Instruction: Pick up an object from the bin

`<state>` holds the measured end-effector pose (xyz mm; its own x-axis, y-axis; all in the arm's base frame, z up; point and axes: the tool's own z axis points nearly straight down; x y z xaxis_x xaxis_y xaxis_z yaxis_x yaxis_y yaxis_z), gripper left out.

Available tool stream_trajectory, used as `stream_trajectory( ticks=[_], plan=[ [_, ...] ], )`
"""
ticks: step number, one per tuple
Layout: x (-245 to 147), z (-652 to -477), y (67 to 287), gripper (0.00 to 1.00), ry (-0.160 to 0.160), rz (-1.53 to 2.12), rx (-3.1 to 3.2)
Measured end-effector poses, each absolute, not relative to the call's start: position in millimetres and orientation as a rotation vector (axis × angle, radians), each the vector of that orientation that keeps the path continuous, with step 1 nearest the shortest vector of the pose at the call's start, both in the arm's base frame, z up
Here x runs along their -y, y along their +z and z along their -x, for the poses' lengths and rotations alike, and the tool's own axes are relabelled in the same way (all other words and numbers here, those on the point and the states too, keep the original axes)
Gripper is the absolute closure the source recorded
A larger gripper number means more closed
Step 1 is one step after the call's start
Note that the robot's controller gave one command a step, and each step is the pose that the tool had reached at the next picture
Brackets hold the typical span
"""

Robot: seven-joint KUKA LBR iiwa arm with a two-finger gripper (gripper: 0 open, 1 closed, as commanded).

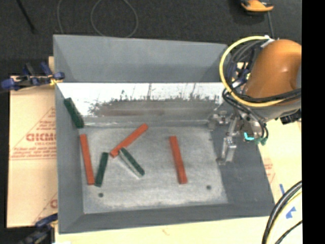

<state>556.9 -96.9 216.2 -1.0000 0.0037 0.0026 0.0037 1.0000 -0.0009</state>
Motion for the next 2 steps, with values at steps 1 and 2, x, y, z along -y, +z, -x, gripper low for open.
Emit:
stream_trajectory(
  ticks=[1, 2],
  plan=[
    [41, -552.4, 70, 0.00, 0.001, -1.005, 2.981],
    [17, -569.1, 102, 0.00, 0.003, -1.340, 2.849]
  ],
)
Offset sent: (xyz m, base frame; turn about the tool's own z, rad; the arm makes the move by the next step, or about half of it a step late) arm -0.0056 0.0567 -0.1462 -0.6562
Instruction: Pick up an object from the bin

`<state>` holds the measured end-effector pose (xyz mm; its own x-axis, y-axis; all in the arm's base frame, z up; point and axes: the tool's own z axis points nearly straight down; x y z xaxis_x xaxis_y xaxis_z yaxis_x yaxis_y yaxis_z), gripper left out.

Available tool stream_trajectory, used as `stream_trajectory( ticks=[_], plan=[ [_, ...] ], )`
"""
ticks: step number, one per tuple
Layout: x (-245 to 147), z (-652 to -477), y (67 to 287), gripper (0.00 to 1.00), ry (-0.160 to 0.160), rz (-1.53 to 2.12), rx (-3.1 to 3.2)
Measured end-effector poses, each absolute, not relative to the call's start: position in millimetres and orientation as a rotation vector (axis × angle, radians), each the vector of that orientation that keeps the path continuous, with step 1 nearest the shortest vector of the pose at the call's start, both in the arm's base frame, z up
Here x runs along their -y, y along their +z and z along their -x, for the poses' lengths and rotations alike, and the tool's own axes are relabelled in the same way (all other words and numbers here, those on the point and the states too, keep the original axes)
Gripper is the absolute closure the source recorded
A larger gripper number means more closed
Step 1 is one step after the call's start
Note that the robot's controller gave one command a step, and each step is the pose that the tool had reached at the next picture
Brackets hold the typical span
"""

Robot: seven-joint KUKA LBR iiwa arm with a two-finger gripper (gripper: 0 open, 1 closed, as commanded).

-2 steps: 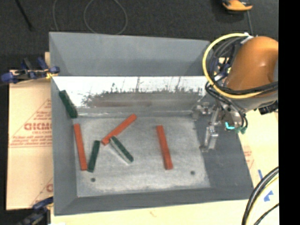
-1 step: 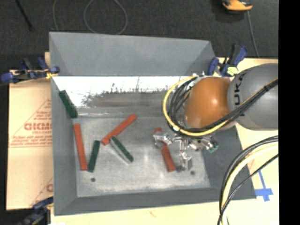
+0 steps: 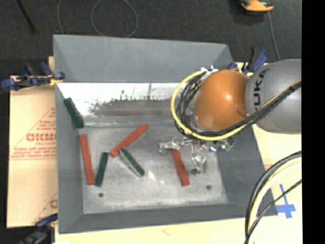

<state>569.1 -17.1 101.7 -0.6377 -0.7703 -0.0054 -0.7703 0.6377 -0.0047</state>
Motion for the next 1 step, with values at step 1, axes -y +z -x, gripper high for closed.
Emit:
stream_trajectory(
  ticks=[1],
  plan=[
    [21.2, -581.3, 100.7, 0.00, -0.004, 1.700, -2.636]
  ],
)
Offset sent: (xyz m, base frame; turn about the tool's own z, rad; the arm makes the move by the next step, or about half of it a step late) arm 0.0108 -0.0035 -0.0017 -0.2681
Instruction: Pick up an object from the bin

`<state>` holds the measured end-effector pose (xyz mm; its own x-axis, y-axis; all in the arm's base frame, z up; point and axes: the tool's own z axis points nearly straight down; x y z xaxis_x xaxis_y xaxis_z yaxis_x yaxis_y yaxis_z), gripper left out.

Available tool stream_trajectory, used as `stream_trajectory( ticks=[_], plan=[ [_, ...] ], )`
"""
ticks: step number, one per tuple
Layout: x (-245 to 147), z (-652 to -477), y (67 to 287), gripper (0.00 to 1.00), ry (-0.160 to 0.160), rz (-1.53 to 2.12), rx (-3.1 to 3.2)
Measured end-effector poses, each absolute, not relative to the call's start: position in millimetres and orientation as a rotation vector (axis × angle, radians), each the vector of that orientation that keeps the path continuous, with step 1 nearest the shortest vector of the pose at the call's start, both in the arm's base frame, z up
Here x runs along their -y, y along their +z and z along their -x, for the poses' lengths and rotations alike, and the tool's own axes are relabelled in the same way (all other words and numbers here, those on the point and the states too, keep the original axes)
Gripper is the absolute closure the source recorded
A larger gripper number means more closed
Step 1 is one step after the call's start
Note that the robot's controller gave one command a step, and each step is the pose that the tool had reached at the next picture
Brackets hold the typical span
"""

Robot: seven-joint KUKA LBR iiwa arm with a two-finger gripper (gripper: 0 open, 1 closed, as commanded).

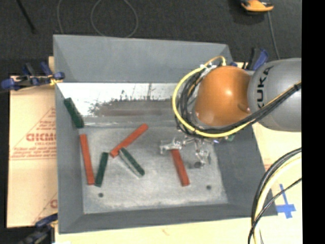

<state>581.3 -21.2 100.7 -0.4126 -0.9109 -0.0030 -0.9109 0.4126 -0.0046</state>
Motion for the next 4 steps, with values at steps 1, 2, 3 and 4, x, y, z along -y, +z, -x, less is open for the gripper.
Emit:
stream_trajectory(
  ticks=[1, 2, 3, 4],
  plan=[
    [35, -585.8, 72, 0.00, -0.011, 2.331, -2.091],
    [35, -588.3, 74, 0.00, -0.009, 2.323, -2.097],
    [35, -588.4, 74, 1.00, -0.008, 2.322, -2.100],
    [36, -589.8, 90, 1.00, -0.007, 2.315, -2.113]
  ],
)
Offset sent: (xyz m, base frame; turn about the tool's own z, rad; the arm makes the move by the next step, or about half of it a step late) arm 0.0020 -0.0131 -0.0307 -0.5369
